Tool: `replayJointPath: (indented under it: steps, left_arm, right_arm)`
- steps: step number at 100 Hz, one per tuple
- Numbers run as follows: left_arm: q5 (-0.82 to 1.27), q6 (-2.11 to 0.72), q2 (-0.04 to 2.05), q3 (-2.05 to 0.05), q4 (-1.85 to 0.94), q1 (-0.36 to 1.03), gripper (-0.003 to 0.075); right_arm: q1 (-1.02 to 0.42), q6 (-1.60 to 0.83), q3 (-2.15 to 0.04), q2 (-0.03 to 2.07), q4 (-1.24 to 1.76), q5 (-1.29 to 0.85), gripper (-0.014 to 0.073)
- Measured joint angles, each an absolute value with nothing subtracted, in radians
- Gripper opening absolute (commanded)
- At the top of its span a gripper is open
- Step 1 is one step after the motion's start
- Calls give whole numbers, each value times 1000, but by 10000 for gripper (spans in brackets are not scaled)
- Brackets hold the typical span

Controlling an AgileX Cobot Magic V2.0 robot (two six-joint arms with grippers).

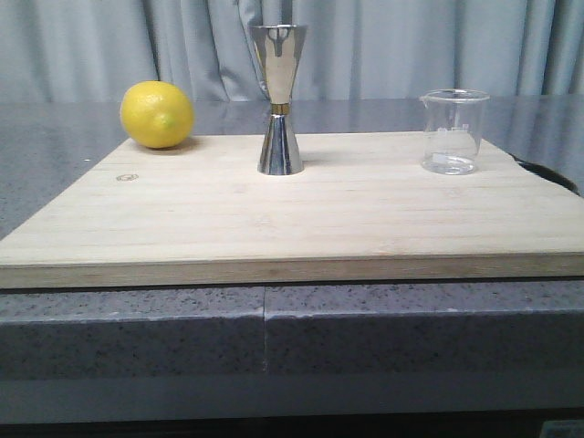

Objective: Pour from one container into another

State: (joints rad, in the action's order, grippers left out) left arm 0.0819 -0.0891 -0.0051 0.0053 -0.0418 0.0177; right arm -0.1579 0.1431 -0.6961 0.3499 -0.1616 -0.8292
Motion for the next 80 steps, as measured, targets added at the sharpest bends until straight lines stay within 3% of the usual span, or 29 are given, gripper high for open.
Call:
replayJointPath:
  steps: [49,80]
  left_arm:
    - [82,-89,-5,5,-42,18,-21]
    - [81,-89,-5,5,-42,18,-21]
  right_arm:
    - [24,143,-78,-3,-78,-195,-69]
    - [55,143,10,-10,-70,-45,-69]
